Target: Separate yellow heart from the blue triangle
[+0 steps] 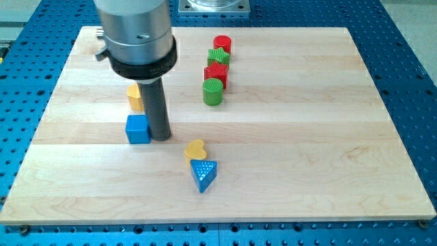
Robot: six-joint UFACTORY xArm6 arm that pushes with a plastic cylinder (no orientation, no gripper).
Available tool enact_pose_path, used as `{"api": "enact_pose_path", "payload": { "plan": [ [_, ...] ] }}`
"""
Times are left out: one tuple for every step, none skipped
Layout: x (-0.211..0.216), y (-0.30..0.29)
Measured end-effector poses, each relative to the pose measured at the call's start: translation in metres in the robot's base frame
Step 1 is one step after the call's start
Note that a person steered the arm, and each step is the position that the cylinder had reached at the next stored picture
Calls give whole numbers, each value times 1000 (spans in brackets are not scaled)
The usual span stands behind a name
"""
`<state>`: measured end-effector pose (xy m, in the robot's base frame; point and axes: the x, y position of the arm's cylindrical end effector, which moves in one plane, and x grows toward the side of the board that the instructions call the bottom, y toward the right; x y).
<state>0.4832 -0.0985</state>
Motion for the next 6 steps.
{"api": "enact_pose_path", "payload": {
  "plan": [
    [8, 33],
    [0, 114],
    [47, 140],
    [50, 94],
    [52, 47],
    [52, 18]
  ]
}}
